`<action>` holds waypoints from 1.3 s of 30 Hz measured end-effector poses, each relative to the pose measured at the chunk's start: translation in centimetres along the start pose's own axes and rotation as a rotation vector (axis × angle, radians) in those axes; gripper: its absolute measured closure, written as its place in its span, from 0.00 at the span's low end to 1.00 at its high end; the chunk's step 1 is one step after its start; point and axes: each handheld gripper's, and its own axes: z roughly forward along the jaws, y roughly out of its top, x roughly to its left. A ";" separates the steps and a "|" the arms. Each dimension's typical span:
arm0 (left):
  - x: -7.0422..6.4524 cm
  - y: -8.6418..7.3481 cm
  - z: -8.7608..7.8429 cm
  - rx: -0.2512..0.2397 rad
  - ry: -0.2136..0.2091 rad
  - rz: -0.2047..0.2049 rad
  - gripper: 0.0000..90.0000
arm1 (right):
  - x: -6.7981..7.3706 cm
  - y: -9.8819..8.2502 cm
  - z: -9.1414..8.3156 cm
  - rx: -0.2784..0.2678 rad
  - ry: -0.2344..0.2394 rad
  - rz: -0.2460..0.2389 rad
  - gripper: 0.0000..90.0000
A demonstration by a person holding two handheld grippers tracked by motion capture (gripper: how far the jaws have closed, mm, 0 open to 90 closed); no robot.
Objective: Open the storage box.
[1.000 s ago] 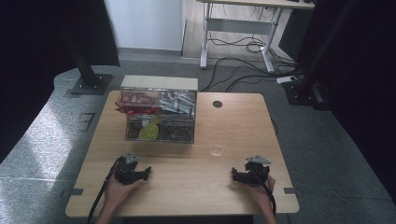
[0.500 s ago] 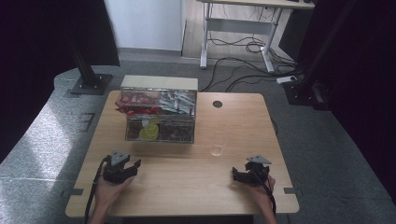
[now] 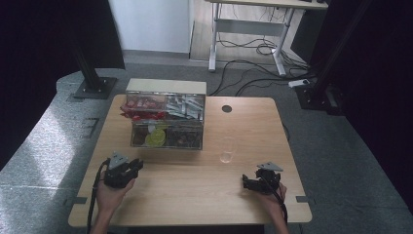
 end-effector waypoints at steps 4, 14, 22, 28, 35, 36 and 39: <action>0.0 1.2 0.0 -0.007 -0.008 0.008 0.91 | 0.0 0.0 0.0 0.000 0.001 0.000 0.08; -0.3 2.3 -0.1 -0.021 -0.013 0.023 0.96 | 0.0 0.0 0.0 -0.002 0.001 0.000 0.09; -0.1 2.7 0.2 -0.015 -0.032 0.012 1.00 | 0.0 0.0 -0.1 -0.004 0.002 0.000 0.09; -0.3 2.9 0.9 0.004 -0.036 0.025 1.00 | 0.0 0.0 -0.1 -0.005 0.002 0.000 0.10; -0.1 3.0 1.8 0.019 -0.030 0.019 1.00 | 0.0 0.0 -0.1 -0.005 0.001 0.001 0.10; 0.0 3.0 2.1 0.024 -0.028 0.017 1.00 | 0.0 0.0 -0.1 -0.005 0.001 0.001 0.10; 0.1 3.0 2.5 0.032 -0.026 0.015 1.00 | 0.0 0.0 -0.1 -0.005 0.001 0.001 0.10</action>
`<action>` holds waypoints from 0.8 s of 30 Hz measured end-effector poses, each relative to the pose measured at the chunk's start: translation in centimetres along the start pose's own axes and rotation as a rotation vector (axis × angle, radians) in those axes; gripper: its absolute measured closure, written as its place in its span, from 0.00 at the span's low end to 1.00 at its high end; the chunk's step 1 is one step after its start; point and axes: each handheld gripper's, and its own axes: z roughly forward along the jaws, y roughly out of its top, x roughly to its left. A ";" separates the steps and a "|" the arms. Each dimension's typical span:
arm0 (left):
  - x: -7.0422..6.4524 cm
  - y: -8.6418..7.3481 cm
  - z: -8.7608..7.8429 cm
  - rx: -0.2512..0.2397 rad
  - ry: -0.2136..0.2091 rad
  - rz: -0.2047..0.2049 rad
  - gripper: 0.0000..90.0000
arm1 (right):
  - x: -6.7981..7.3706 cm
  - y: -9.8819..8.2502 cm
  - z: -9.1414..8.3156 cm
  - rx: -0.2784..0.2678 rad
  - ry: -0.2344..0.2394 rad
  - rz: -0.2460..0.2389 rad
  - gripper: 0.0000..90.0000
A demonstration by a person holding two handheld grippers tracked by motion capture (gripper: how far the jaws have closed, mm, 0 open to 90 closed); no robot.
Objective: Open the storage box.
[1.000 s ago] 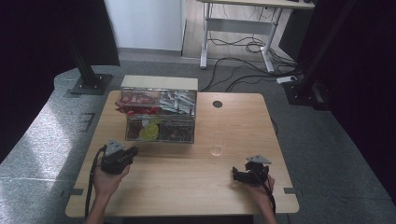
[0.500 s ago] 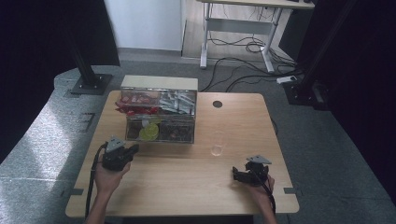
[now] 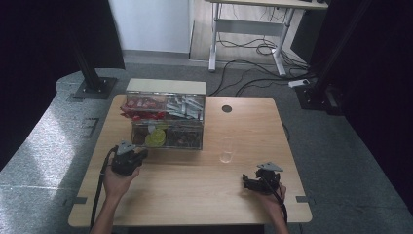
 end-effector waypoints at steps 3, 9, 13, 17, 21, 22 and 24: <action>0.2 -0.1 0.6 0.014 0.001 -0.003 1.00 | 0.0 0.0 0.0 0.000 0.000 0.000 0.10; 0.3 -0.1 1.7 0.034 0.006 -0.010 1.00 | 0.0 0.0 0.0 0.000 0.000 0.000 0.10; 0.3 0.1 2.2 0.041 0.004 -0.006 1.00 | 0.0 0.0 0.0 0.000 -0.001 0.001 0.10; 0.1 0.0 3.0 0.058 -0.002 -0.006 1.00 | 0.0 0.0 0.0 0.000 -0.002 0.001 0.11; 0.2 -0.2 3.5 0.069 0.003 -0.006 1.00 | 0.0 0.0 0.0 -0.001 -0.002 0.001 0.11; 0.3 -0.1 3.5 0.067 0.004 -0.008 1.00 | 0.0 0.0 0.0 -0.001 -0.002 0.001 0.11; 0.4 0.1 3.6 0.063 0.002 -0.013 1.00 | 0.0 0.0 0.0 -0.001 -0.002 0.002 0.11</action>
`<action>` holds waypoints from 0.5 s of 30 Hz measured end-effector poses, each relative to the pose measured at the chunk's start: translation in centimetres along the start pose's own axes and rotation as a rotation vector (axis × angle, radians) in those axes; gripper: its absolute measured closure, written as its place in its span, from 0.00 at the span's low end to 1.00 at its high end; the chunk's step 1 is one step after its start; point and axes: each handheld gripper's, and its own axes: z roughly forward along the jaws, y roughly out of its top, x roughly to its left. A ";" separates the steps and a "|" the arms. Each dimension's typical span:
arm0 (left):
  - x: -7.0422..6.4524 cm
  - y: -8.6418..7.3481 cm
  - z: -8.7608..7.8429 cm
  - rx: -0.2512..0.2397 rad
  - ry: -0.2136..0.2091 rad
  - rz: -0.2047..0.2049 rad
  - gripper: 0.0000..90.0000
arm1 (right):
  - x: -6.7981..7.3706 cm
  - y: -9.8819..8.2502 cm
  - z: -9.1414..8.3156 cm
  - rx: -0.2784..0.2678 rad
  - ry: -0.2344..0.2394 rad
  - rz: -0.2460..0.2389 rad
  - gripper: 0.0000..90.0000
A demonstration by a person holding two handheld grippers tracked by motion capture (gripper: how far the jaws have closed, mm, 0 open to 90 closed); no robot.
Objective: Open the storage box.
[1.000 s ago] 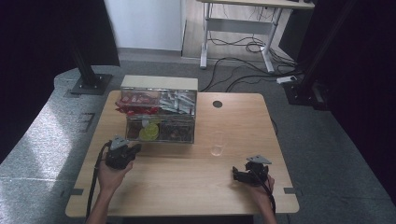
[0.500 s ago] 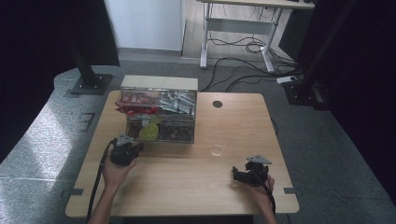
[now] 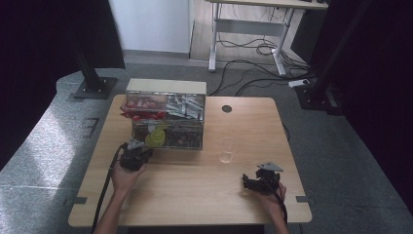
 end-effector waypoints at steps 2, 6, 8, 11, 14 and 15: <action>0.0 0.1 0.2 0.010 -0.002 0.004 1.00 | 0.0 0.0 0.0 0.000 0.000 0.000 0.11; 0.0 0.1 0.3 0.012 0.000 0.005 1.00 | 0.0 0.0 0.0 0.000 0.000 0.000 0.11; 0.0 0.1 0.2 0.011 0.000 0.006 1.00 | 0.0 0.0 0.0 -0.001 0.000 0.000 0.11; -0.1 0.1 0.2 0.007 0.002 0.004 1.00 | 0.0 0.0 0.0 -0.001 -0.001 0.001 0.11; -0.2 0.1 0.2 0.004 0.003 0.008 1.00 | 0.0 0.0 0.0 -0.001 0.000 0.001 0.11; -0.2 0.1 0.2 0.003 0.003 0.009 1.00 | 0.0 0.0 0.0 -0.001 -0.001 0.001 0.11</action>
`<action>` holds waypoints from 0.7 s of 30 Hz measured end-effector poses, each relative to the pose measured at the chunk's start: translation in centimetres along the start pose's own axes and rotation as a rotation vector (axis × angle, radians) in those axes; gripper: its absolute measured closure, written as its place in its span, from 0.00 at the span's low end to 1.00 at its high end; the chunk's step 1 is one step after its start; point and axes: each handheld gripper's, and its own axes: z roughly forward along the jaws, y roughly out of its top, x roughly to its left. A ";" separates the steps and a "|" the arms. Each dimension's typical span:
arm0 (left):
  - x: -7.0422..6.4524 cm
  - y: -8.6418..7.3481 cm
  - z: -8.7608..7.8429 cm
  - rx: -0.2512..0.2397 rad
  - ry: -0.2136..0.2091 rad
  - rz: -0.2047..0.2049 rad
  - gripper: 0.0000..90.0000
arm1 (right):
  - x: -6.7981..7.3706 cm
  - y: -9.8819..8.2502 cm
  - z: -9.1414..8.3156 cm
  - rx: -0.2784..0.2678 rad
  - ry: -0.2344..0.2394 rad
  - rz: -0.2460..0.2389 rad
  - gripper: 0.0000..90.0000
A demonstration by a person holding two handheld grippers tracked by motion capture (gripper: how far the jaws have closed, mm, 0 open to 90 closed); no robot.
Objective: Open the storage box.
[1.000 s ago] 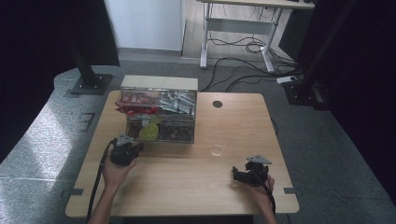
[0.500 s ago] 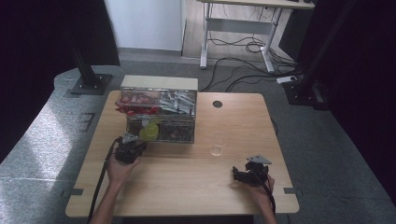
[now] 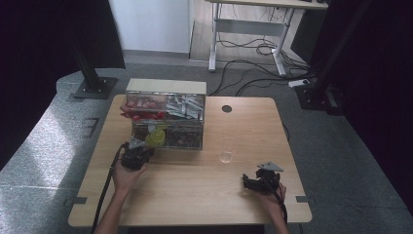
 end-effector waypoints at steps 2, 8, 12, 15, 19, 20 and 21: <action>-0.1 0.0 0.0 -0.003 0.001 0.000 1.00 | 0.0 0.0 0.0 0.000 0.000 0.000 0.11; 0.0 -0.1 -0.4 -0.010 0.002 0.000 1.00 | 0.0 0.0 0.0 -0.001 0.001 0.000 0.11; 0.0 -0.1 -0.5 -0.012 0.008 0.004 1.00 | 0.0 0.0 0.0 -0.001 0.001 0.000 0.12; 0.0 -0.1 -0.7 -0.018 0.008 0.006 1.00 | 0.0 0.0 0.0 -0.001 0.001 0.000 0.12; -0.1 -0.1 -0.9 -0.024 0.005 0.011 1.00 | 0.0 0.0 0.0 -0.001 0.001 0.000 0.12; -0.1 -0.1 -0.9 -0.024 0.007 0.012 1.00 | 0.0 0.0 0.0 -0.001 0.000 0.000 0.12; -0.1 -0.1 -1.0 -0.024 0.007 0.013 1.00 | 0.0 0.0 0.0 -0.001 0.000 0.000 0.12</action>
